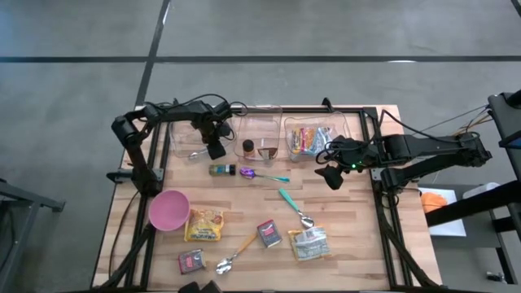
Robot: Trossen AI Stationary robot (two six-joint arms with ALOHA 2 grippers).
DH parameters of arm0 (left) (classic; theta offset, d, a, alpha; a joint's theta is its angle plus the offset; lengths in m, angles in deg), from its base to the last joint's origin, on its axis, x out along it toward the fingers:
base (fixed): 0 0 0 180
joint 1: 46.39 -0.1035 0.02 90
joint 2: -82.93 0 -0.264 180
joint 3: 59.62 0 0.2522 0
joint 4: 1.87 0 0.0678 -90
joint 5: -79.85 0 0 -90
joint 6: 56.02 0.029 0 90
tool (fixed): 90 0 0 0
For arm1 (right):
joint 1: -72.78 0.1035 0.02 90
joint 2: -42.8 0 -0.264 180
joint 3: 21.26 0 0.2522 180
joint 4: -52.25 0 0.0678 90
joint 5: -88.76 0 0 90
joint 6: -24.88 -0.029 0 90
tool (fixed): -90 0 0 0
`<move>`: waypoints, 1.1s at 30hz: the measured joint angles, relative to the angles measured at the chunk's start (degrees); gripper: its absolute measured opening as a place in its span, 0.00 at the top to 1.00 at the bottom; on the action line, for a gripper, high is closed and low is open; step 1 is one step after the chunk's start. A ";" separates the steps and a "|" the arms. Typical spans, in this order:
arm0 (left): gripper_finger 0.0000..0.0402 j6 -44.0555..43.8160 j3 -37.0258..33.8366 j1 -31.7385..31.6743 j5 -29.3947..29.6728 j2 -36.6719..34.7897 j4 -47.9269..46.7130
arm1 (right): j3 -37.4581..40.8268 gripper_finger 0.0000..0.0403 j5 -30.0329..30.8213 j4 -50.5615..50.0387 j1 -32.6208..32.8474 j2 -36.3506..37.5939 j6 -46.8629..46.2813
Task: Pick & Place Food Item
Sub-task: Put the left light blue spoon into the left transparent bin, then put the black seasoning bottle into the middle transparent bin
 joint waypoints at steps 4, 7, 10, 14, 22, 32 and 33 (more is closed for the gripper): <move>0.75 0.01 0.05 -0.02 0.00 -0.23 -0.38 | 0.00 0.17 0.00 -0.01 0.02 0.00 0.00; 0.74 0.13 0.61 -0.02 0.00 -0.74 -1.22 | 0.00 0.17 -0.02 0.00 0.02 0.00 0.00; 0.67 0.34 1.25 -0.04 -0.02 -1.57 -2.03 | 0.00 0.17 -0.02 0.00 0.02 0.00 0.00; 0.53 0.48 2.54 -0.04 -0.01 -3.00 -3.07 | -0.02 0.17 -0.02 0.00 0.00 0.00 0.00; 0.32 0.23 5.41 0.10 3.22 -6.71 -7.73 | 0.00 0.17 -0.04 -0.01 0.02 0.00 0.00; 0.31 -0.80 6.21 5.00 2.99 -17.52 -8.03 | 0.00 0.17 -0.04 -0.04 0.01 0.04 0.00; 0.31 -1.26 6.00 5.94 2.99 -18.42 -7.22 | 0.00 0.17 -0.04 -0.03 0.00 0.04 0.00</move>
